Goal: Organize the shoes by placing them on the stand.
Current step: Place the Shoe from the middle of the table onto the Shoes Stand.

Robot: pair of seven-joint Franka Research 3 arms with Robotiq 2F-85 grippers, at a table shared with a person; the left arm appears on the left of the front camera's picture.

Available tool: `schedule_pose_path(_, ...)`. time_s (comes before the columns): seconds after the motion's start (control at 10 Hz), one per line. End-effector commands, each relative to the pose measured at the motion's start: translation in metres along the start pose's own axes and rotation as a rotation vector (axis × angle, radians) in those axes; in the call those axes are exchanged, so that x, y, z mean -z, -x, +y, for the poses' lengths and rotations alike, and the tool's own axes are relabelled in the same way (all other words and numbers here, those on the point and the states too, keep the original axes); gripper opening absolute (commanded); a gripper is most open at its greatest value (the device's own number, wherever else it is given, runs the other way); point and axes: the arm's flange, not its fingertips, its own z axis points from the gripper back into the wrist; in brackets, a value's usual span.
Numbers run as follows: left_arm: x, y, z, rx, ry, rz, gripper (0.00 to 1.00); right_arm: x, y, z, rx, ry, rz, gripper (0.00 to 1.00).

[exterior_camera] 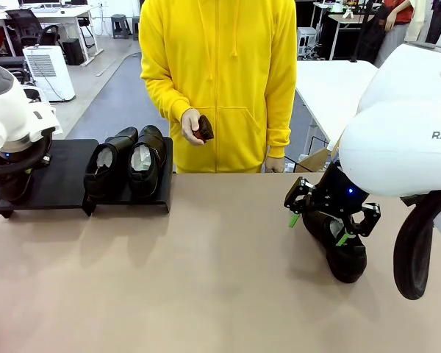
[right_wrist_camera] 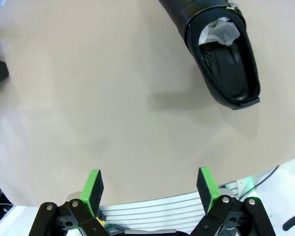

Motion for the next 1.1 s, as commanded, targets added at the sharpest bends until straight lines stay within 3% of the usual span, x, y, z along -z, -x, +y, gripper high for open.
schedule_pose_path(0.0,0.003,-0.003,-0.007,0.001,-0.025,-0.021,0.0,-0.001,-0.004,0.002,-0.016,-0.023,0.002,1.0)
schedule_pose_path(0.1,0.002,-0.003,-0.008,-0.003,-0.023,-0.013,0.02,-0.001,-0.004,0.002,-0.016,-0.023,0.002,1.0)
schedule_pose_path(0.6,-0.006,-0.006,-0.001,-0.072,-0.041,-0.015,0.98,-0.001,-0.004,0.002,-0.016,-0.023,0.002,1.0)
schedule_pose_path(1.0,-0.061,-0.009,0.014,-0.183,-0.022,-0.101,0.98,-0.001,-0.004,0.002,-0.016,-0.023,0.002,1.0)
